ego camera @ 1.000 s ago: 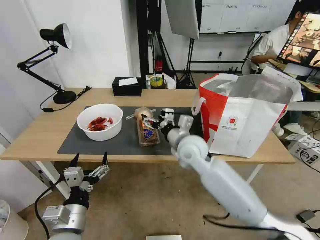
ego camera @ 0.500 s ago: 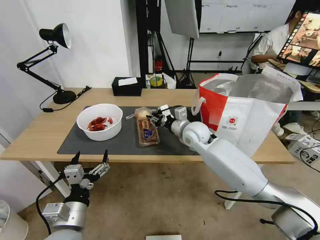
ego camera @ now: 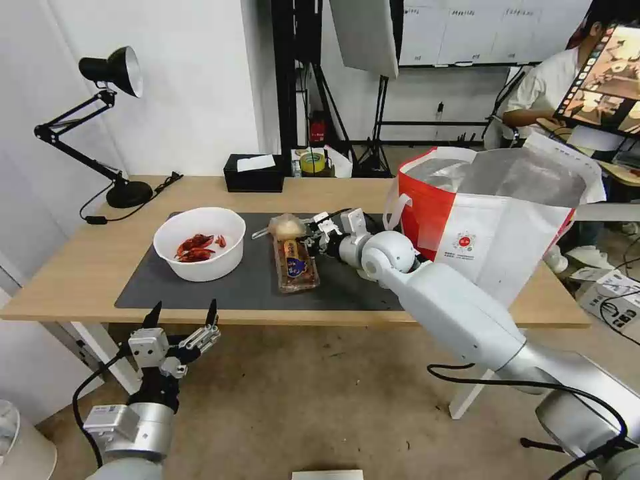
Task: Pick up the trash from the table and place it into the takeout bag.
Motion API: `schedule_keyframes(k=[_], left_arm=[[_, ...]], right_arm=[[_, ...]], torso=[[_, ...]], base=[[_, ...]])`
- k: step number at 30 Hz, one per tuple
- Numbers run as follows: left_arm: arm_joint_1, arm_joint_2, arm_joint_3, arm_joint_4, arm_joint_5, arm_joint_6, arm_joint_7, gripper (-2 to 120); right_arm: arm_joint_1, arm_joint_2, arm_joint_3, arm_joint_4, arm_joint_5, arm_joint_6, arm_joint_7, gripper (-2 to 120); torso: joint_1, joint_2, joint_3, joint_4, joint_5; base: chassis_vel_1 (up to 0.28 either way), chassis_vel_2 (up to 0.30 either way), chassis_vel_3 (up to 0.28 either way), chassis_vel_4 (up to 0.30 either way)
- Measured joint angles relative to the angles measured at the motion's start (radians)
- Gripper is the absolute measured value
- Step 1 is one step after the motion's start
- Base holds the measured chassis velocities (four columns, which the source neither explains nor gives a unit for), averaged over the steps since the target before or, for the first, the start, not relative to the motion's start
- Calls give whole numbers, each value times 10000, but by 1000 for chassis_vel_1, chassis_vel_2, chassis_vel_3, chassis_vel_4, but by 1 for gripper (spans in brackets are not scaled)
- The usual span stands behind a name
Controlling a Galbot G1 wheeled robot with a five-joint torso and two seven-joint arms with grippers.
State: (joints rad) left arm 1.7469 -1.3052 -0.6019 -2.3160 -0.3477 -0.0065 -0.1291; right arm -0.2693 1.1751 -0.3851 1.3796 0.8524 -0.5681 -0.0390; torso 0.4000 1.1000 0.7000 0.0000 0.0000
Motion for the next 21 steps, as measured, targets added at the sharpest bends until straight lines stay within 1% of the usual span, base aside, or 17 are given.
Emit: schedule_keyframes(k=[5, 13, 17, 19, 20, 21], left_arm=[[-45, 14, 57, 18, -1, 7, 6, 100], [-179, 65, 126, 141, -28, 22, 17, 100], [-273, 186, 146, 152, -254, 167, 22, 100], [-448, 349, 217, 62, -839, 526, 11, 100], [-448, 349, 217, 62, -839, 526, 11, 100], [-521, 425, 255, 9, -1062, 674, 3, 100]], right_arm=[[31, 10, -121, -48, 21, -80, 21, 0], [61, 88, -152, -103, 278, -354, 342, 0], [61, 87, -153, -80, 394, -416, 416, 0], [61, 90, -156, -53, 434, -443, 479, 0], [61, 90, -156, -53, 434, -443, 479, 0], [61, 98, -165, -52, 448, -452, 495, 0]], torso=[[0, 1, 0, 0, 0], [0, 0, 0, 1, 0], [0, 0, 0, 1, 0], [0, 0, 0, 0, -1], [0, 0, 0, 0, -1], [0, 0, 0, 0, 0]], base=[[0, 0, 0, 0], [0, 0, 0, 0], [0, 0, 0, 0], [0, 0, 0, 0], [0, 0, 0, 0], [0, 0, 0, 0]])
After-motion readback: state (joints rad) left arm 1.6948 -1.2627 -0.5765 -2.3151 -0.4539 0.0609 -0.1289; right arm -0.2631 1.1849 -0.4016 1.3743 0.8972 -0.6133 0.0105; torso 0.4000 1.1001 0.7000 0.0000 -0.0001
